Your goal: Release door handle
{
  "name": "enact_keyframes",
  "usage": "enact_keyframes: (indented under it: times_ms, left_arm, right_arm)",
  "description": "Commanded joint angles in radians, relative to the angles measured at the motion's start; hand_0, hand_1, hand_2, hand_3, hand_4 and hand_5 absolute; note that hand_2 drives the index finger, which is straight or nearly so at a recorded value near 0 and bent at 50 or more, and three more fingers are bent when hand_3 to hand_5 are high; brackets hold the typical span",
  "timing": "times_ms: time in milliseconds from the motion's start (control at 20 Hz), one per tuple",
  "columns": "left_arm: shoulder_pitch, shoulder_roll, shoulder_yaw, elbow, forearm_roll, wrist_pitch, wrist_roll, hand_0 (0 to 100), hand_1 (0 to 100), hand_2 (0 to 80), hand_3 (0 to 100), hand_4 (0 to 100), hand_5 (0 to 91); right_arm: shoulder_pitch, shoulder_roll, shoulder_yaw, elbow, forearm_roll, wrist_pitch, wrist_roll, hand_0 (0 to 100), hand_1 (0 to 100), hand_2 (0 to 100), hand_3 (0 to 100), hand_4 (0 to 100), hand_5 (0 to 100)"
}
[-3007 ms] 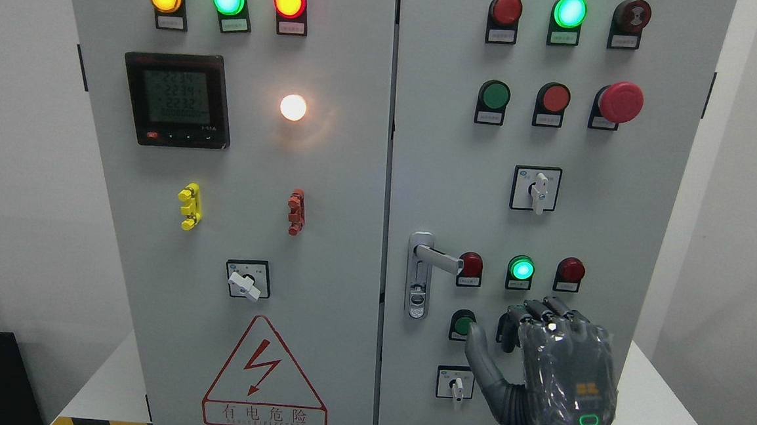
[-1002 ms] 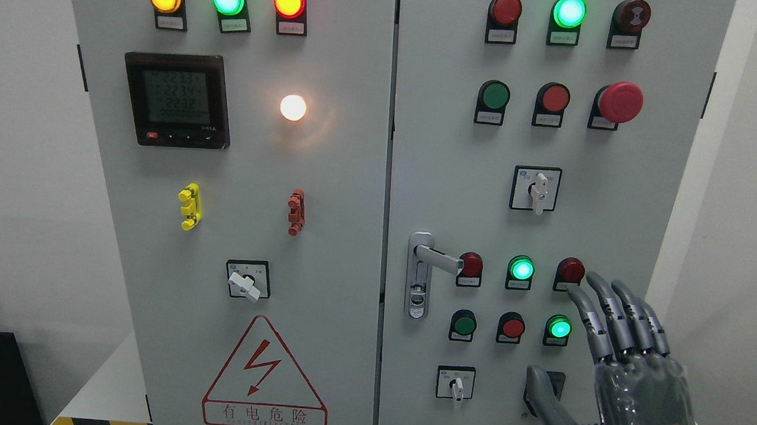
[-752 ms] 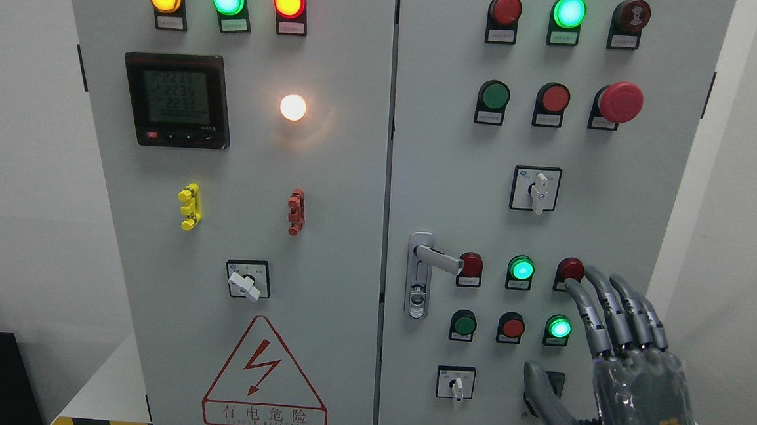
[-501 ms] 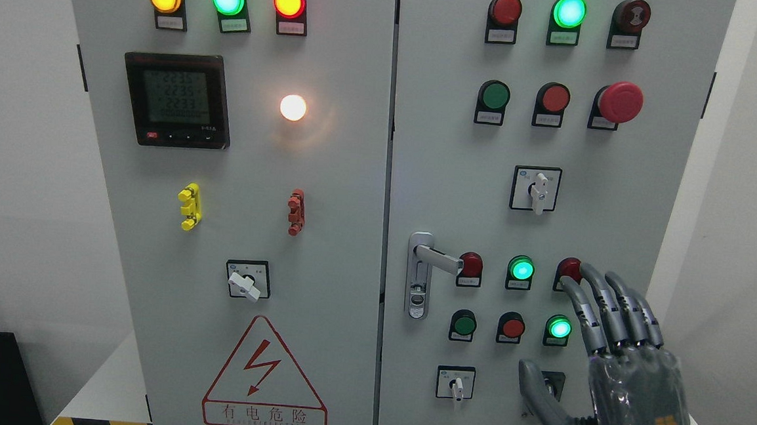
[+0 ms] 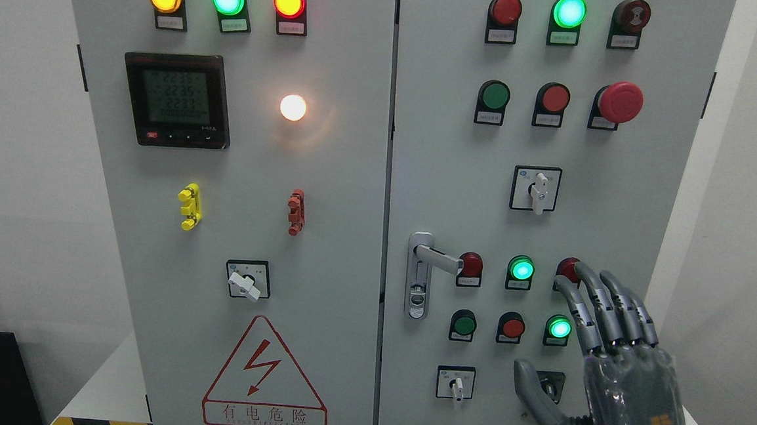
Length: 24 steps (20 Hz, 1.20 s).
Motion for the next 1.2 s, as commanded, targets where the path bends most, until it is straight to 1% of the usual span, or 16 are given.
enact_keyframes:
  times_ms: [0, 1153]
  left_arm:
    - [-0.026, 0.001, 0.017, 0.000, 0.000, 0.001, 0.000, 12, 39, 0.0, 0, 0, 0.0]
    - [-0.025, 0.001, 0.017, 0.000, 0.000, 0.001, 0.000, 12, 39, 0.0, 0, 0, 0.0]
  right_arm:
    - [-0.001, 0.024, 0.006, 0.000, 0.001, 0.002, -0.004, 37, 10, 0, 5, 0, 0]
    - [-0.003, 0.024, 0.006, -0.002, 0.001, 0.001, -0.002, 38, 11, 0, 6, 0, 0]
